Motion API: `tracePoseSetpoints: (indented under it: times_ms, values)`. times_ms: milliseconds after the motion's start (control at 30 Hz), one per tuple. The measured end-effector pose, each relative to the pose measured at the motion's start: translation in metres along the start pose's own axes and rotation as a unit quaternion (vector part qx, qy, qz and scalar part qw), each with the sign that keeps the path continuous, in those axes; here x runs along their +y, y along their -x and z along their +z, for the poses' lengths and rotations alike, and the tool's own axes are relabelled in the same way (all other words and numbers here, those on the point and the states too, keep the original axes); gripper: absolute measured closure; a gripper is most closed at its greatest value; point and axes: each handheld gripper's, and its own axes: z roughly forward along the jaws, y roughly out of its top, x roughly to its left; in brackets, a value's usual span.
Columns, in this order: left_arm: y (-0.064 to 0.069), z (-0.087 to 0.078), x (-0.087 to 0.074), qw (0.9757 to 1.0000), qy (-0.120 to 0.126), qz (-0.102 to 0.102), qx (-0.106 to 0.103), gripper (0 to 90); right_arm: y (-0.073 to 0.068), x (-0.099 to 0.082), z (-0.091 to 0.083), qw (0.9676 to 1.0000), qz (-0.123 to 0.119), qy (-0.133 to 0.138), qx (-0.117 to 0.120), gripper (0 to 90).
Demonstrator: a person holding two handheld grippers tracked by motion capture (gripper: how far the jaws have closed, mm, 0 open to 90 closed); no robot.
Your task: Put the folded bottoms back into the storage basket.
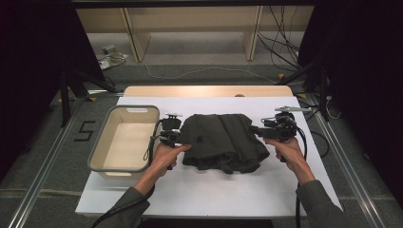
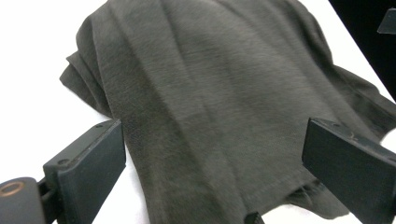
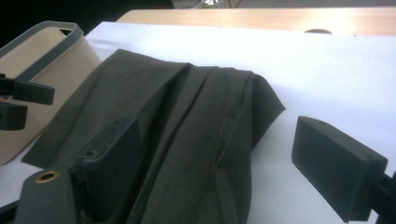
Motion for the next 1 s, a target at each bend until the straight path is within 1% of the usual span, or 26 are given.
tracePoseSetpoints:
  times_ms: [33, 67, 100, 133, 167, 200, 233, 267, 333, 367, 400, 433, 467, 500, 567, 600, 633, 667, 733, 767, 800, 900, 933, 1000]
  values:
    - [0.0, 0.0, 0.0, 1.0, 0.0, 0.0, 0.0, 5.8, 0.0, 0.0, 0.0, 1.0, 0.0, 0.0, 0.0, 16.3]
    - [-0.002, 0.007, 0.0, 0.9999, -0.008, -0.011, 0.002, 5.8, 0.003, 0.001, 0.006, 0.9999, 0.009, -0.009, 0.003, 16.3]
    - [-0.002, 0.007, 0.0, 0.9999, -0.008, -0.011, 0.002, 5.8, 0.003, 0.001, 0.006, 0.9999, 0.009, -0.009, 0.003, 16.3]
    - [-0.003, 0.013, 0.0, 0.9996, -0.024, -0.015, 0.004, 5.8, 0.005, 0.002, 0.014, 0.9997, 0.01, -0.021, 0.001, 16.6]
    - [-0.003, 0.015, 0.0, 0.9994, -0.031, -0.01, 0.005, 5.8, 0.006, 0.002, 0.017, 0.9996, 0.01, -0.025, -0.001, 16.6]
    - [-0.003, 0.015, 0.0, 0.9994, -0.031, -0.01, 0.005, 5.8, 0.006, 0.002, 0.021, 0.9995, 0.01, -0.03, -0.004, 16.8]
    - [-0.003, 0.017, 0.0, 0.9991, -0.04, -0.008, 0.005, 5.8, 0.006, 0.002, 0.021, 0.9995, 0.01, -0.03, -0.004, 16.8]
    - [-0.004, 0.02, 0.0, 0.9988, -0.049, -0.007, 0.005, 5.8, 0.007, 0.003, 0.028, 0.9989, 0.01, -0.045, -0.006, 17.1]
    - [-0.005, 0.022, 0.0, 0.9985, -0.053, -0.009, 0.007, 5.8, 0.007, 0.003, 0.03, 0.9987, 0.01, -0.05, -0.004, 17.0]
    - [-0.008, 0.024, 0.001, 0.9984, -0.054, -0.018, 0.004, 5.8, 0.007, 0.003, 0.037, 0.9979, 0.009, -0.064, -0.006, 17.0]
    - [-0.008, 0.024, 0.001, 0.9984, -0.054, -0.018, 0.004, 5.8, 0.007, 0.003, 0.039, 0.9975, 0.009, -0.07, -0.008, 17.0]
    - [-0.013, 0.027, 0.0, 0.9979, -0.054, -0.037, -0.006, 5.8, 0.007, 0.002, 0.042, 0.9969, 0.007, -0.077, -0.01, 17.0]
    - [-0.013, 0.027, 0.0, 0.9979, -0.054, -0.037, -0.006, 5.9, 0.008, 0.002, 0.044, 0.9966, 0.006, -0.081, -0.012, 16.9]
    - [-0.016, 0.03, 0.0, 0.9977, -0.056, -0.038, 0.001, 6.5, 0.008, 0.002, 0.046, 0.9959, 0.006, -0.089, -0.017, 17.0]
    - [-0.018, 0.032, -0.001, 0.9975, -0.058, -0.039, 0.002, 7.0, 0.009, 0.001, 0.048, 0.9955, 0.005, -0.093, -0.017, 17.0]
    - [-0.019, 0.034, -0.002, 0.9972, -0.063, -0.04, 0.004, 7.0, 0.011, 0.0, 0.051, 0.9945, 0.007, -0.103, -0.016, 16.8]
    - [-0.019, 0.034, -0.002, 0.9972, -0.063, -0.04, 0.004, 7.0, 0.011, 0.0, 0.051, 0.9945, 0.007, -0.103, -0.016, 16.8]
    - [-0.02, 0.037, -0.004, 0.9967, -0.072, -0.038, 0.004, 7.0, 0.011, -0.002, 0.055, 0.9932, 0.007, -0.114, -0.019, 16.7]
    - [-0.021, 0.038, -0.005, 0.9966, -0.073, -0.039, 0.006, 7.0, 0.01, -0.003, 0.058, 0.9921, 0.002, -0.123, -0.024, 16.5]
    - [-0.021, 0.038, -0.005, 0.9966, -0.073, -0.039, 0.006, 7.0, 0.01, -0.003, 0.058, 0.9921, 0.002, -0.123, -0.024, 16.5]
    - [-0.022, 0.039, -0.006, 0.9963, -0.073, -0.044, 0.007, 7.0, 0.009, -0.003, 0.059, 0.9917, 0.0, -0.127, -0.024, 16.2]
    - [-0.023, 0.04, -0.008, 0.9959, -0.076, -0.05, 0.003, 7.0, 0.009, -0.004, 0.059, 0.9917, 0.003, -0.126, -0.025, 16.0]
    - [-0.023, 0.04, -0.008, 0.9957, -0.08, -0.046, 0.003, 7.0, 0.01, -0.004, 0.06, 0.9915, 0.005, -0.128, -0.025, 15.8]
    - [-0.023, 0.043, -0.01, 0.9955, -0.082, -0.047, 0.004, 6.9, 0.01, -0.005, 0.062, 0.9911, 0.01, -0.131, -0.025, 15.9]
